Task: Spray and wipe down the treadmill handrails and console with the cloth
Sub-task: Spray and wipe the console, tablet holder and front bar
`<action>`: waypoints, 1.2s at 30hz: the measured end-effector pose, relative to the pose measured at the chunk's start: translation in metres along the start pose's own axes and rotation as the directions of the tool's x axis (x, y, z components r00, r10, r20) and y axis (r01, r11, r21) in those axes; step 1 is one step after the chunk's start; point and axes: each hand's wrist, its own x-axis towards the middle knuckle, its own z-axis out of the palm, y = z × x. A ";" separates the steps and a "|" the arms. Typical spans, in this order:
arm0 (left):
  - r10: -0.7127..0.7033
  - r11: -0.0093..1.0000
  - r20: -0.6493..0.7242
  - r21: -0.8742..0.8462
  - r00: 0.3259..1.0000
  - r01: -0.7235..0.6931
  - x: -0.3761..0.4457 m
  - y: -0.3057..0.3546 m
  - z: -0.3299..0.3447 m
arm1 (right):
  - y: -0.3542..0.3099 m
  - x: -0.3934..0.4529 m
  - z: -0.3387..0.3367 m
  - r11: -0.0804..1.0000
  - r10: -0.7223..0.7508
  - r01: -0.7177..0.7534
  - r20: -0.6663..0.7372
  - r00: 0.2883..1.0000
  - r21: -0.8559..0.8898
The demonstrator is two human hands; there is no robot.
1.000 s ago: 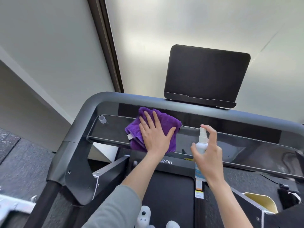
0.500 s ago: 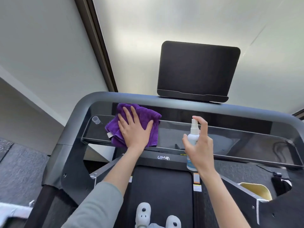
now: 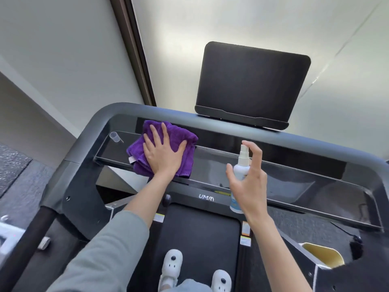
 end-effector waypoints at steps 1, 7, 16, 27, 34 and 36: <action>-0.020 1.000 -0.006 0.015 1.000 0.020 -0.008 0.014 0.004 | 0.003 0.001 -0.006 1.000 0.001 -0.001 0.006 1.000 0.003; 0.094 0.995 0.054 0.009 0.994 -0.095 -0.063 0.073 0.022 | 0.013 0.001 -0.026 1.000 -0.008 0.007 0.054 0.998 0.028; 0.005 0.997 0.041 -0.072 0.999 -0.002 0.014 0.005 -0.007 | 0.006 0.016 -0.007 0.998 -0.020 0.016 0.073 0.997 0.053; 0.082 0.997 0.035 0.005 0.996 -0.082 -0.086 0.083 0.028 | 0.019 0.011 -0.029 0.997 0.013 -0.016 0.046 0.999 0.075; -0.058 0.998 0.037 -0.016 0.998 0.058 -0.024 0.061 0.015 | 0.031 0.019 -0.038 0.997 0.002 -0.004 0.029 1.000 0.082; -0.121 0.992 0.023 -0.033 0.992 0.122 -0.013 0.062 0.012 | 0.035 0.019 -0.043 0.996 -0.011 0.010 0.009 1.000 0.090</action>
